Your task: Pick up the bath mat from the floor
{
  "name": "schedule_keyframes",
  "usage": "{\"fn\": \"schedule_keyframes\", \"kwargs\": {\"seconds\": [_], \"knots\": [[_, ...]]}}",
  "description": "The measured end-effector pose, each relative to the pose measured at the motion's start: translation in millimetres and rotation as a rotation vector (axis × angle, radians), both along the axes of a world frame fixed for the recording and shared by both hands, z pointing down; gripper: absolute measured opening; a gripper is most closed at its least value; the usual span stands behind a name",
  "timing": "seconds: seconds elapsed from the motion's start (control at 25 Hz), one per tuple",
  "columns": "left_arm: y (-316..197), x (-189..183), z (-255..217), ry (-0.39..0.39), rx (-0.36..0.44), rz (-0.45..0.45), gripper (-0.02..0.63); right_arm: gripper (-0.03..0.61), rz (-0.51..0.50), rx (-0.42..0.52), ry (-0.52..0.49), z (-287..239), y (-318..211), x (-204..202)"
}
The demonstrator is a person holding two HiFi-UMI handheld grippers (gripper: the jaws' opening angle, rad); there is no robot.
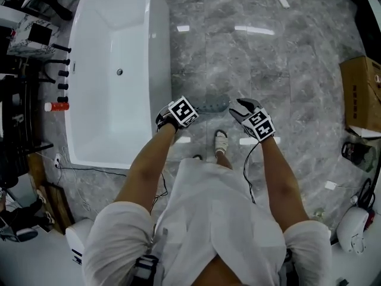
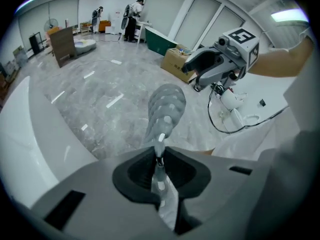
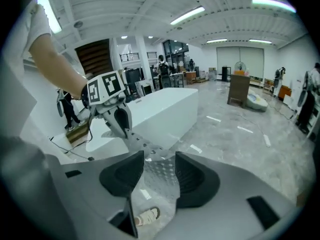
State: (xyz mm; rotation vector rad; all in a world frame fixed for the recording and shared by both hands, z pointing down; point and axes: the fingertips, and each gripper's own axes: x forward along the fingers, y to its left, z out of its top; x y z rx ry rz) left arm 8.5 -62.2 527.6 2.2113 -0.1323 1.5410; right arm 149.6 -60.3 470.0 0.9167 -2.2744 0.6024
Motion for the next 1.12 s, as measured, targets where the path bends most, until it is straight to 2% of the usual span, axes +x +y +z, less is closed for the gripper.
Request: {"fn": "schedule_keyframes", "kwargs": {"seconds": [0.2, 0.36, 0.52, 0.64, 0.8, 0.96, 1.12], "knots": [[14.7, 1.6, -39.5, 0.044, 0.016, -0.132, 0.052, 0.173, 0.195, 0.161, -0.146, -65.3, -2.1, 3.7], [19.4, -4.4, -71.5, 0.089, 0.032, -0.225, 0.052, 0.144, 0.277, 0.265, -0.247, -113.8, 3.4, 0.1], [14.7, -15.9, -105.7, 0.123, 0.074, -0.300, 0.052, 0.087, 0.348, 0.387, -0.252, -154.2, 13.6, 7.6], [7.4, -26.2, -130.1, 0.147, 0.107, -0.360, 0.052, 0.067, 0.407, 0.487, -0.239, -184.3, 18.7, 17.4], [-3.1, -42.7, -158.1, 0.164, 0.151, -0.413, 0.052, 0.057, 0.431, 0.594, -0.209, -224.4, 25.1, 18.8], [-5.1, -53.4, -176.0, 0.175, 0.173, -0.450, 0.052, 0.041, 0.424, 0.670, -0.176, -253.7, 35.5, 18.6], [-0.4, -65.3, -183.3, 0.173, 0.180, -0.472, 0.052, 0.028, 0.427, 0.704, -0.165, -271.0, 44.4, 12.7]]}}
